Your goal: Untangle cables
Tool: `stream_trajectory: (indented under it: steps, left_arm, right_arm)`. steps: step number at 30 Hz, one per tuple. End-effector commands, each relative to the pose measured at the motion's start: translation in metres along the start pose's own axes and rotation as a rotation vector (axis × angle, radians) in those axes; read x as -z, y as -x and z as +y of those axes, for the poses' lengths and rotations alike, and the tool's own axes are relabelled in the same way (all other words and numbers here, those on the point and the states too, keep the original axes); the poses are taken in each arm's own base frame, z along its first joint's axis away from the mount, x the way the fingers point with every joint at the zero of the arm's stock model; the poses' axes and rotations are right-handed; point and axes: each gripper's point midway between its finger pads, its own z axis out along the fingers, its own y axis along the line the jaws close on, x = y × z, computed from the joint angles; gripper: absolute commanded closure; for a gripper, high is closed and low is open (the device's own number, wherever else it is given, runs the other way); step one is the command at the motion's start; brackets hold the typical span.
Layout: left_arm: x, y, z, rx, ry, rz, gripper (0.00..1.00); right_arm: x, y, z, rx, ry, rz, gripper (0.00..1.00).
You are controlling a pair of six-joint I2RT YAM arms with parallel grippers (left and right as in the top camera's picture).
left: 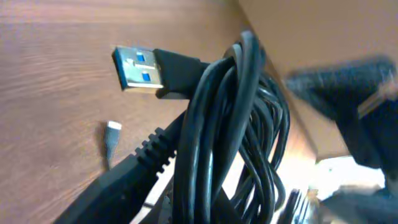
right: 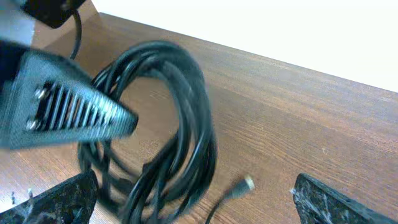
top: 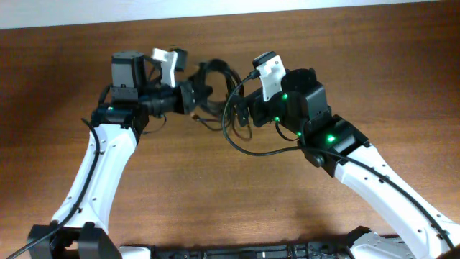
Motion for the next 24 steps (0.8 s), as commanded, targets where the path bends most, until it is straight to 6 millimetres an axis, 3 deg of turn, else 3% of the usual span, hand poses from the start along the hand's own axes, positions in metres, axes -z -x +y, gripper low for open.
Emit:
stream_trajectory:
  steps: [1, 3, 4, 5, 8, 9, 11, 14, 16, 18, 19, 21, 22, 24]
  left_arm:
    - [0.010, -0.006, -0.027, -0.401, -0.109, 0.013, 1.00]
    - [0.009, -0.004, -0.019, -0.364, -0.065, 0.015, 1.00]
    - [0.010, 0.000, 0.006, -0.180, 0.082, 0.010, 1.00]
    - [0.011, 0.002, 0.010, -0.118, 0.101, 0.002, 1.00]
    - [0.011, 0.004, 0.009, 0.012, 0.096, -0.014, 1.00]
    - [0.011, 0.007, 0.009, 0.085, 0.095, -0.026, 1.00]
    - [0.011, 0.008, 0.008, 0.226, 0.091, -0.038, 1.00]
    - [0.011, 0.010, 0.008, 0.428, 0.084, -0.055, 1.00]
    - [0.012, 0.013, 0.013, 0.542, 0.107, -0.079, 1.00]
    - [0.013, 0.014, 0.019, 0.564, 0.135, -0.097, 1.00]
    - [0.013, 0.015, 0.022, 0.554, 0.151, -0.105, 1.00]
    - [0.016, 0.017, 0.033, 0.421, 0.225, -0.121, 1.00]
    - [0.017, 0.018, 0.038, 0.292, 0.255, -0.115, 1.00]
    - [0.017, 0.019, 0.037, 0.160, 0.260, -0.103, 1.00]
  right_arm:
    - [0.002, -0.003, -0.001, 0.003, -0.014, 0.019, 0.01]
    - [0.003, -0.020, -0.002, -0.005, -0.021, 0.089, 0.01]
    - [0.005, -0.037, -0.002, -0.013, -0.016, 0.159, 0.01]
    - [0.005, -0.044, 0.004, -0.019, 0.018, 0.186, 0.01]
    - [-0.011, -0.069, 0.014, -0.040, 0.095, 0.272, 0.01]
    - [-0.015, -0.074, 0.031, -0.057, 0.197, 0.291, 0.01]
    - [-0.030, -0.077, 0.038, -0.071, 0.250, 0.289, 0.01]
    - [-0.043, -0.077, 0.060, -0.034, 0.297, 0.265, 0.21]
    - [-0.052, -0.080, 0.070, -0.013, 0.313, 0.256, 0.43]
    - [-0.057, -0.086, 0.065, -0.016, 0.287, 0.273, 0.91]
    - [-0.057, -0.088, 0.065, -0.020, 0.286, 0.282, 0.96]
    - [-0.051, -0.103, 0.063, -0.085, 0.268, 0.358, 0.96]
    - [-0.040, -0.117, 0.062, -0.099, 0.258, 0.428, 0.96]
    - [-0.018, -0.120, 0.067, -0.113, 0.282, 0.472, 0.96]
